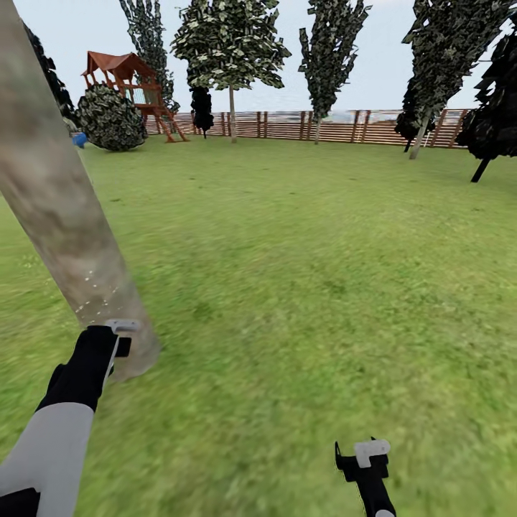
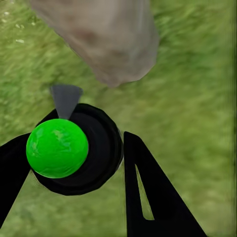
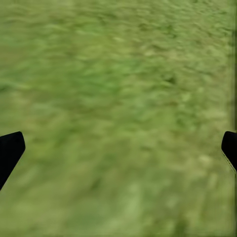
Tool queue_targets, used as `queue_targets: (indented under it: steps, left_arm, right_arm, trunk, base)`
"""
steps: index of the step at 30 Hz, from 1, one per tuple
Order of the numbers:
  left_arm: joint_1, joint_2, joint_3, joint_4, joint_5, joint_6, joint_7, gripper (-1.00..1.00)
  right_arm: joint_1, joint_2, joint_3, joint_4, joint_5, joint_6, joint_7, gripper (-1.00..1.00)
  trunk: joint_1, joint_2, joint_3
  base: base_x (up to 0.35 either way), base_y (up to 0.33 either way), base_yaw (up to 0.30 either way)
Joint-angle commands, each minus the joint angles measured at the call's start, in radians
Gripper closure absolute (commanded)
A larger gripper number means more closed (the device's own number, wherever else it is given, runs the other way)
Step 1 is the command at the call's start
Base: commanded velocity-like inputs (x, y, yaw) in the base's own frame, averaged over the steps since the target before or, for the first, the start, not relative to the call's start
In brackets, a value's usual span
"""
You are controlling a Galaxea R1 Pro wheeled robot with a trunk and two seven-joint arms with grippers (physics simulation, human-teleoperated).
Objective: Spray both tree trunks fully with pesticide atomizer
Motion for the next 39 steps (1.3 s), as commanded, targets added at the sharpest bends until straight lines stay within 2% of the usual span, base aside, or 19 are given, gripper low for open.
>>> queue_targets:
  steps: [1, 7, 10, 12, 13, 15, 16, 17, 20, 21, 22, 25, 28, 29, 32, 33, 35, 37, 39]
  left_arm:
    - [-0.001, 0.0, 0.0, -0.001, -0.005, 0.004, -0.004, 1.0]
    - [0.002, 0.016, 0.008, -0.001, -0.006, 0.003, -0.004, 1.0]
    - [0.006, 0.047, 0.008, 0.0, -0.007, 0.0, -0.003, 1.0]
    - [0.018, 0.081, 0.016, 0.001, -0.006, -0.003, -0.001, 1.0]
    - [0.027, 0.089, 0.029, 0.002, -0.006, -0.004, -0.001, 1.0]
    - [0.046, 0.104, 0.078, 0.002, -0.004, -0.007, -0.004, 1.0]
    - [0.054, 0.108, 0.121, 0.007, -0.004, -0.01, -0.005, 1.0]
    - [0.059, 0.107, 0.142, 0.013, -0.003, -0.013, -0.006, 1.0]
    - [0.066, 0.093, 0.149, 0.018, 0.0, -0.029, -0.006, 1.0]
    - [0.07, 0.055, 0.127, 0.021, -0.001, -0.034, -0.004, 1.0]
    - [0.071, 0.032, 0.109, 0.022, -0.001, -0.035, -0.003, 1.0]
    - [0.072, 0.007, 0.082, 0.024, -0.001, -0.035, -0.001, 1.0]
    - [0.072, 0.018, 0.087, 0.025, 0.001, -0.035, -0.007, 1.0]
    - [0.072, 0.033, 0.094, 0.025, 0.001, -0.034, -0.01, 1.0]
    - [0.074, 0.109, 0.122, 0.041, 0.004, -0.033, -0.018, 1.0]
    - [0.074, 0.117, 0.128, 0.09, 0.004, -0.039, -0.018, 1.0]
    - [0.075, 0.112, 0.131, 0.149, 0.004, -0.08, -0.012, 1.0]
    - [0.075, 0.077, 0.129, 0.19, 0.003, -0.162, -0.003, 1.0]
    - [0.074, 0.04, 0.128, 0.202, 0.0, -0.183, -0.001, 1.0]
  right_arm:
    - [0.0, 0.0, 0.009, 0.0, -0.005, -0.001, -0.004, -1.0]
    - [0.0, 0.002, 0.009, 0.0, -0.005, -0.001, -0.004, -1.0]
    - [0.0, 0.003, 0.009, 0.0, -0.005, -0.001, -0.004, -1.0]
    - [0.0, 0.003, 0.009, 0.0, -0.005, -0.001, -0.004, -1.0]
    - [0.0, 0.003, 0.009, 0.0, -0.005, -0.001, -0.004, -1.0]
    - [0.0, 0.003, 0.009, 0.0, -0.005, -0.001, -0.004, -1.0]
    - [0.0, 0.003, 0.009, 0.0, -0.005, -0.001, -0.004, -1.0]
    - [0.0, 0.003, 0.009, 0.0, -0.005, -0.001, -0.003, -1.0]
    - [0.0, 0.003, 0.009, 0.0, -0.005, -0.001, -0.003, -1.0]
    - [0.0, 0.003, 0.009, 0.0, -0.005, -0.001, -0.003, -1.0]
    - [0.0, 0.003, 0.009, 0.0, -0.005, -0.001, -0.003, -1.0]
    - [0.0, 0.003, 0.009, 0.0, -0.005, -0.001, -0.003, -1.0]
    - [0.0, 0.003, 0.009, 0.0, -0.005, -0.001, -0.003, -1.0]
    - [0.0, 0.003, 0.009, 0.0, -0.005, -0.001, -0.004, -1.0]
    - [0.0, 0.003, 0.009, 0.0, -0.005, -0.001, -0.003, -1.0]
    - [0.0, 0.003, 0.009, 0.0, -0.005, -0.001, -0.003, -1.0]
    - [0.0, 0.003, 0.009, 0.0, -0.005, -0.001, -0.003, -1.0]
    - [0.0, 0.003, 0.009, 0.0, -0.005, -0.001, -0.003, -1.0]
    - [0.0, 0.003, 0.009, 0.0, -0.005, -0.001, -0.003, -1.0]
  trunk:
    - [0.0, 0.0, -0.001]
    - [0.0, 0.0, -0.001]
    - [0.0, 0.0, -0.001]
    - [0.0, 0.0, -0.001]
    - [0.0, 0.0, -0.001]
    - [0.0, 0.0, -0.001]
    - [0.0, 0.0, -0.001]
    - [0.0, 0.0, -0.001]
    - [0.0, 0.0, -0.001]
    - [0.0, 0.0, -0.001]
    - [0.0, 0.0, -0.001]
    - [0.0, 0.0, -0.001]
    - [0.0, 0.0, -0.001]
    - [0.0, 0.0, -0.001]
    - [0.0, 0.0, -0.001]
    - [0.0, 0.0, -0.001]
    - [0.0, 0.0, -0.001]
    - [0.0, 0.0, -0.001]
    - [0.0, 0.0, -0.001]
  base:
    - [0.164, -0.233, 0.0]
    - [0.163, -0.233, 0.116]
    - [0.157, -0.235, 0.265]
    - [0.131, -0.247, 0.276]
    - [0.126, -0.249, 0.277]
    - [0.123, -0.25, 0.278]
    - [0.122, -0.25, 0.278]
    - [0.122, -0.251, 0.278]
    - [0.122, -0.251, 0.278]
    - [0.122, -0.251, 0.278]
    - [0.122, -0.251, 0.278]
    - [0.133, -0.251, 0.278]
    - [0.174, -0.24, 0.278]
    - [0.212, -0.215, 0.278]
    - [0.23, -0.189, 0.278]
    - [0.125, -0.074, 0.278]
    - [0.061, -0.036, 0.278]
    - [0.013, -0.008, 0.277]
    - [0.004, -0.002, 0.277]
